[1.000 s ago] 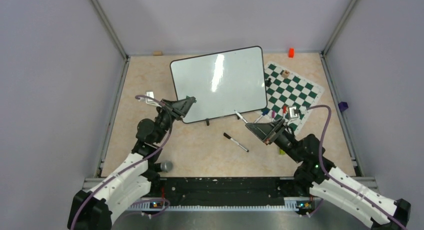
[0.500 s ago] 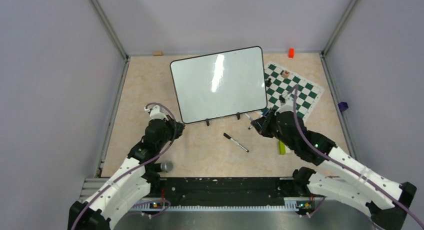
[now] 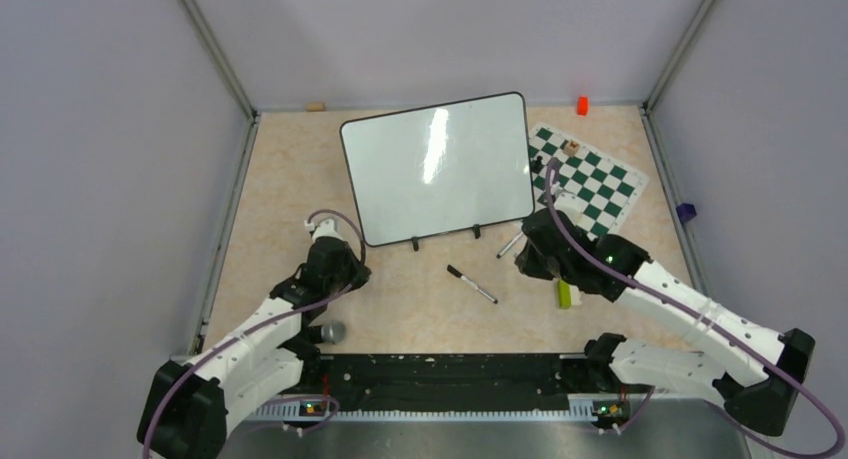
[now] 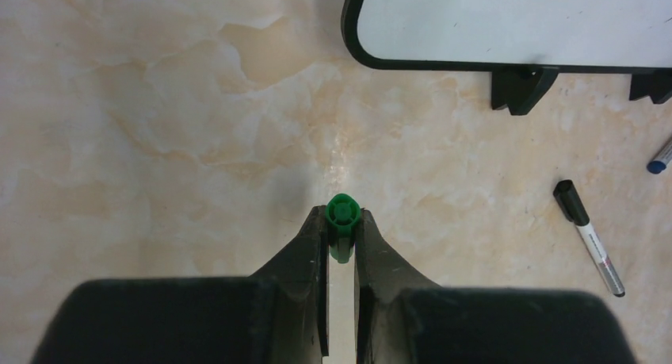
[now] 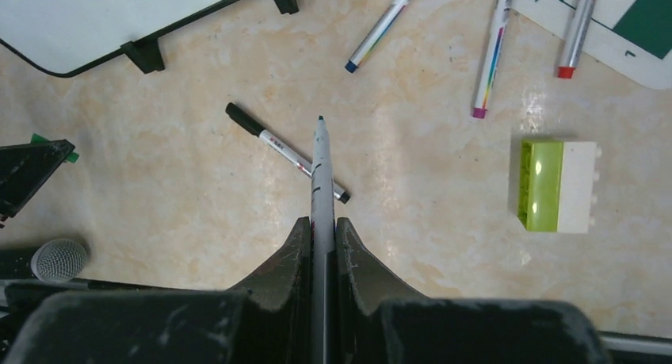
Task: Write a sentence on the whiteboard
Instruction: Place the pen cap at the center of the board, then hold the whiteboard on the whiteboard stand.
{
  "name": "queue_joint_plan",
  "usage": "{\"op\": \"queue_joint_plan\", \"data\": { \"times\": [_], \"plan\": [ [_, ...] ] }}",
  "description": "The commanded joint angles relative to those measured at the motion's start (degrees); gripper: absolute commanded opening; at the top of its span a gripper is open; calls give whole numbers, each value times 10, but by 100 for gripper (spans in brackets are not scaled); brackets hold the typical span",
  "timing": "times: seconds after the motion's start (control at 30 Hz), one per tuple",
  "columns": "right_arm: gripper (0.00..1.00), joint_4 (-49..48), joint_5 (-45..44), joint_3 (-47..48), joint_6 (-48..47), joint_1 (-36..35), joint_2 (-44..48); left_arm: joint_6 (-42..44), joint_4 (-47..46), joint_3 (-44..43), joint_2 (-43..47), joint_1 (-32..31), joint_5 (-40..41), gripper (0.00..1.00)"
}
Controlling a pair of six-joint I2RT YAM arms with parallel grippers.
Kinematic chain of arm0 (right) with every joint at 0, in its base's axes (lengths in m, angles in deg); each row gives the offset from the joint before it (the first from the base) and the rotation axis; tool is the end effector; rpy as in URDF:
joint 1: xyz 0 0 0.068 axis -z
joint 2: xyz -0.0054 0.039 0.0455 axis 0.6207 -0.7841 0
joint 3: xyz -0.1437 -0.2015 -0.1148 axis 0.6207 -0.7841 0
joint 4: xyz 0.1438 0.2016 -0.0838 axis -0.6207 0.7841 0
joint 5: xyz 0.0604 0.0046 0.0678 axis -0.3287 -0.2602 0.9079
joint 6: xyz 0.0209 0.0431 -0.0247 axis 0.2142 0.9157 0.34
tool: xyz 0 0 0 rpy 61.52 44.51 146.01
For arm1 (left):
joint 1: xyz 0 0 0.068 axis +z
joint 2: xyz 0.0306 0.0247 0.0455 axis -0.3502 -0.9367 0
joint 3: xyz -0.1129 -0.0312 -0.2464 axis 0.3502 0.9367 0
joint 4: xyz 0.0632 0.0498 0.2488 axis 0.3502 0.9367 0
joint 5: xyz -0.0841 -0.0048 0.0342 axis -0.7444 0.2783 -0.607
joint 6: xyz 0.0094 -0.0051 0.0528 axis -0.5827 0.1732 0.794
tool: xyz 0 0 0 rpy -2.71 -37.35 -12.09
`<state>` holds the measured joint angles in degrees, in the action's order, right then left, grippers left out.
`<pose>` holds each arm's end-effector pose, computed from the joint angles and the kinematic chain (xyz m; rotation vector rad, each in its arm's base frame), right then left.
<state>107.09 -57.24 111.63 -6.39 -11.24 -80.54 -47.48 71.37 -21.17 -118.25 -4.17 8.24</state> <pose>0.1276 0.1300 0.2967 0.1798 2.4063 0.3574 0.1578 -0.0686 0.1697 -0.3803 2.2985 -0.4730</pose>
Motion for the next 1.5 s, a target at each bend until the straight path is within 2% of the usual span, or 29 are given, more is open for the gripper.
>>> {"op": "queue_joint_plan", "data": {
  "times": [0.0, 0.17, 0.37, 0.43, 0.67, 0.77, 0.93, 1.13, 1.2, 1.27, 1.47],
  "plan": [
    [0, 93, -17, 61, 52, 1, -34, -3, -17, 0, -27, 2, -27, 0],
    [0, 161, 2, 118, 61, 1, -124, 0, -26, -4, -63, 2, -54, 0],
    [0, 163, 8, 145, 24, 1, -165, 10, -13, -17, -74, 2, -55, 0],
    [0, 152, 18, 148, -1, 1, -170, 12, -9, -19, -74, 2, -78, 0],
    [0, 142, 18, 160, -23, 2, -171, 16, 11, -28, -75, 1, -81, 13],
    [0, 125, 25, 154, -32, 1, -162, 23, 19, -35, -66, 2, -101, 23],
    [0, 98, 38, 140, -39, 1, -141, 29, 34, -50, -23, 2, -127, 56],
    [0, 87, 41, 124, -42, 1, -117, 35, 71, -66, 11, 1, -112, 80],
    [0, 83, 47, 114, -44, 1, -110, 42, 85, -76, 21, 2, -139, 86],
    [0, 71, 68, 103, -52, 1, -99, 43, 82, -78, 46, 1, -170, 97],
    [0, 2, 118, 57, -81, 1, -33, 55, 64, -64, 147, 1, -186, 99]
  ]
}}
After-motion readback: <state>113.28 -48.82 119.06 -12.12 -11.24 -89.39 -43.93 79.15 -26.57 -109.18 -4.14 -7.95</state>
